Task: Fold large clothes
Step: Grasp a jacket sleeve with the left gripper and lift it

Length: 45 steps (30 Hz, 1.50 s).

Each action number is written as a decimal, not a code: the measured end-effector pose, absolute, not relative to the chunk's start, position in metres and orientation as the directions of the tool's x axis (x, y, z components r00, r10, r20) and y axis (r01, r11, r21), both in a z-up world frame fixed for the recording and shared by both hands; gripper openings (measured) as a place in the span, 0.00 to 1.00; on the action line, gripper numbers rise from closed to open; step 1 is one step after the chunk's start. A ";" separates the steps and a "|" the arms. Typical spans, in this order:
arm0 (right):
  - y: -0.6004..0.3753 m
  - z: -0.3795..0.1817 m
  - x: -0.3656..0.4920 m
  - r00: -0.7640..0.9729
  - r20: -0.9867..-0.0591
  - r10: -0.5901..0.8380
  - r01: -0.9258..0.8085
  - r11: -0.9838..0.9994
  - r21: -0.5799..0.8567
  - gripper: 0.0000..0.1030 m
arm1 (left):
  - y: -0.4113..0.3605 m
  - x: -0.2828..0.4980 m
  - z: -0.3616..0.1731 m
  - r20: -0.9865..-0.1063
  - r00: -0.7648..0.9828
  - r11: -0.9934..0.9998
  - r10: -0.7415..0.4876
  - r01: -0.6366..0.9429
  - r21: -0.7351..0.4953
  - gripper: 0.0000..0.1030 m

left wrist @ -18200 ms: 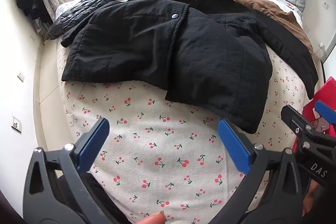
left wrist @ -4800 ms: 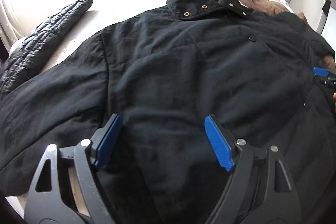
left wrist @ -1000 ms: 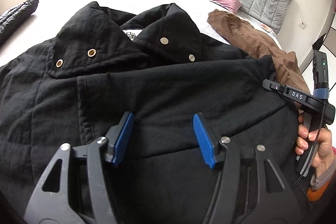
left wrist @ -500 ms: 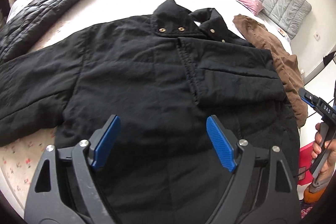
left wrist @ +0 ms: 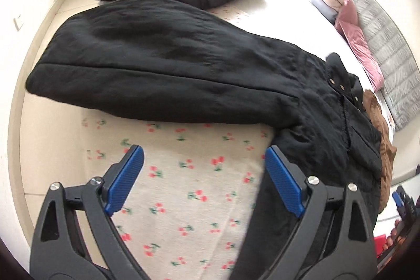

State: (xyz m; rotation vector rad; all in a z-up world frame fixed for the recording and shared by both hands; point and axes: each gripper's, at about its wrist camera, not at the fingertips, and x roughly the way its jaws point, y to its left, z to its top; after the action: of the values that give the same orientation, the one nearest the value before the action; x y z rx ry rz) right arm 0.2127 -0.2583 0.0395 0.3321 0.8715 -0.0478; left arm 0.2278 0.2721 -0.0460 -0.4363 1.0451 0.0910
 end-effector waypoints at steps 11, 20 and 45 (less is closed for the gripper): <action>-0.277 0.014 0.222 0.610 -0.790 0.052 0.275 0.922 0.273 0.84 | 0.420 0.217 -0.108 -0.725 0.682 0.554 -0.097 -0.568 -0.609 0.75; -0.275 0.006 0.224 0.589 -0.804 0.078 0.272 0.918 0.288 0.84 | 0.423 0.229 -0.084 -0.681 0.732 0.602 -0.009 -0.540 -0.588 0.12; -0.284 0.017 0.218 0.637 -0.763 0.108 0.264 0.900 0.347 0.84 | 0.095 0.276 0.158 -0.389 0.848 0.879 -0.360 0.169 -0.445 0.09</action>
State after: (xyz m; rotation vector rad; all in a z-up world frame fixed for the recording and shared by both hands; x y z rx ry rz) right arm 0.2178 -0.2844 0.0170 0.4568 0.8837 -0.0928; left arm 0.2761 0.0955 0.1582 -0.4109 0.4837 -0.2869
